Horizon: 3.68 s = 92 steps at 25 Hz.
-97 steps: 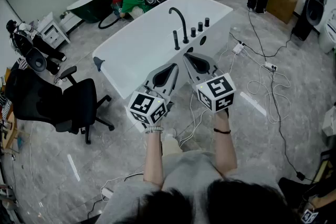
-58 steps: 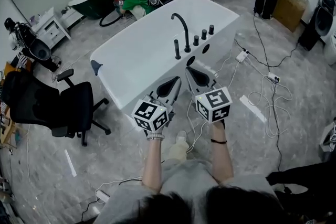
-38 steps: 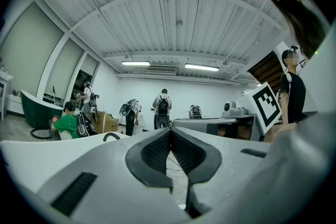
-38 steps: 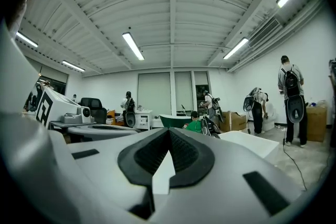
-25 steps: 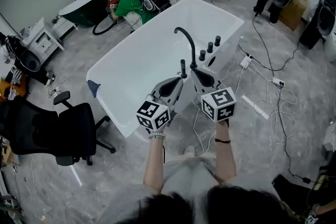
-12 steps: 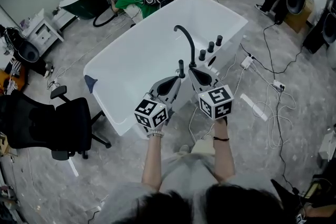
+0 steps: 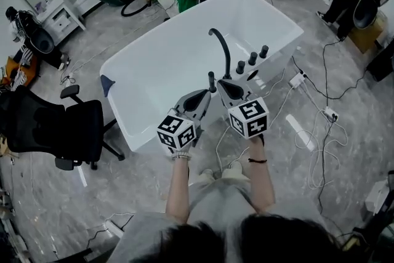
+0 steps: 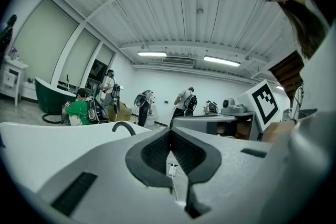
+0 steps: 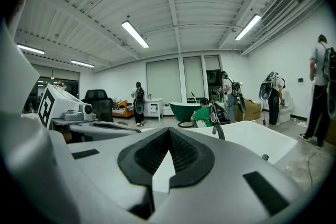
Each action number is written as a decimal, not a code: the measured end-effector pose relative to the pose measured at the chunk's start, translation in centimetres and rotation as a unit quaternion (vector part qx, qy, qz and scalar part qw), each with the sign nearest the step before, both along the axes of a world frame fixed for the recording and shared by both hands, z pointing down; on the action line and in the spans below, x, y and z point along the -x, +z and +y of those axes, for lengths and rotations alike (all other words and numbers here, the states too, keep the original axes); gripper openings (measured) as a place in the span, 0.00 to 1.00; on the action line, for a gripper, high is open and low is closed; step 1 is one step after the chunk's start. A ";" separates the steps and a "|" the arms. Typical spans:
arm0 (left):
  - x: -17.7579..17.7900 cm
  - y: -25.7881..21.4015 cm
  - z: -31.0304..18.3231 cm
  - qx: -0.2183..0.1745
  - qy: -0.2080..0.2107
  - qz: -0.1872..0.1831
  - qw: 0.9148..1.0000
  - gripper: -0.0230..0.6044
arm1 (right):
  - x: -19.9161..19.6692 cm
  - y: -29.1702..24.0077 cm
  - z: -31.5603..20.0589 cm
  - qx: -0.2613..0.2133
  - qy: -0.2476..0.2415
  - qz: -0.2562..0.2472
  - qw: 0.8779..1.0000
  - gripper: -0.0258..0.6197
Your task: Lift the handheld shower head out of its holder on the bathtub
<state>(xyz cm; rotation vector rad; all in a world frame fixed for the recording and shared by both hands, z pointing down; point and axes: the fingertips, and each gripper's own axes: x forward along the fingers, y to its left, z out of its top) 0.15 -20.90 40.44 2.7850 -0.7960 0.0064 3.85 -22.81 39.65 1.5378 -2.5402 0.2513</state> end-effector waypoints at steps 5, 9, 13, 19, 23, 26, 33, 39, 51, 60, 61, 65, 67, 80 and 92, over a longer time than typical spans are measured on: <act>-2.0 0.6 -1.7 0.002 -0.033 0.006 0.999 0.04 | -1.7 1.0 -1.1 0.003 -0.030 0.010 0.999 0.04; -3.5 1.6 -1.7 0.010 -0.057 0.009 0.998 0.04 | -3.7 1.6 -1.4 0.006 -0.045 0.013 0.999 0.04; -4.1 3.1 -1.8 0.028 -0.076 0.014 0.997 0.04 | -4.7 3.6 -1.8 0.024 -0.051 0.003 0.998 0.04; -3.9 6.6 -3.0 0.065 -0.079 -0.011 0.995 0.04 | -4.2 7.3 -3.4 0.061 -0.061 -0.001 0.996 0.04; -2.9 9.4 -4.2 0.088 -0.076 -0.024 0.993 0.04 | -3.4 10.2 -5.1 0.081 -0.062 0.006 0.995 0.04; -2.0 11.0 -5.0 0.099 -0.078 -0.023 0.992 0.04 | -2.6 12.1 -6.2 0.091 -0.070 0.012 0.993 0.04; -1.7 14.7 -6.6 0.128 -0.076 -0.020 0.989 0.04 | -1.7 16.7 -8.5 0.123 -0.077 0.018 0.989 0.04; -1.3 17.8 -7.7 0.154 -0.075 -0.017 0.985 0.04 | -1.3 20.9 -9.8 0.156 -0.074 0.022 0.985 0.08; -0.6 21.4 -10.7 0.191 -0.070 -0.019 0.979 0.04 | -0.6 26.2 -13.6 0.203 -0.064 0.029 0.977 0.23; -0.3 24.2 -12.5 0.213 -0.065 -0.029 0.974 0.04 | -0.2 30.0 -15.2 0.228 -0.057 0.024 0.972 0.29; -0.3 24.6 -12.6 0.216 -0.065 -0.029 0.974 0.04 | -0.2 30.4 -15.3 0.230 -0.056 0.024 0.971 0.30; 0.1 25.8 -13.1 0.227 -0.071 -0.026 0.971 0.04 | -0.3 31.7 -16.0 0.236 -0.045 0.019 0.971 0.32; 0.4 26.3 -13.3 0.230 -0.071 -0.028 0.970 0.04 | -0.2 32.2 -16.4 0.236 -0.042 0.016 0.971 0.32; 0.7 28.2 -14.1 0.246 -0.077 -0.032 0.966 0.04 | 0.4 34.5 -18.0 0.246 -0.026 0.020 0.969 0.32; 0.8 28.3 -14.0 0.255 -0.080 -0.031 0.963 0.04 | 0.2 34.7 -18.3 0.248 -0.019 0.062 0.967 0.26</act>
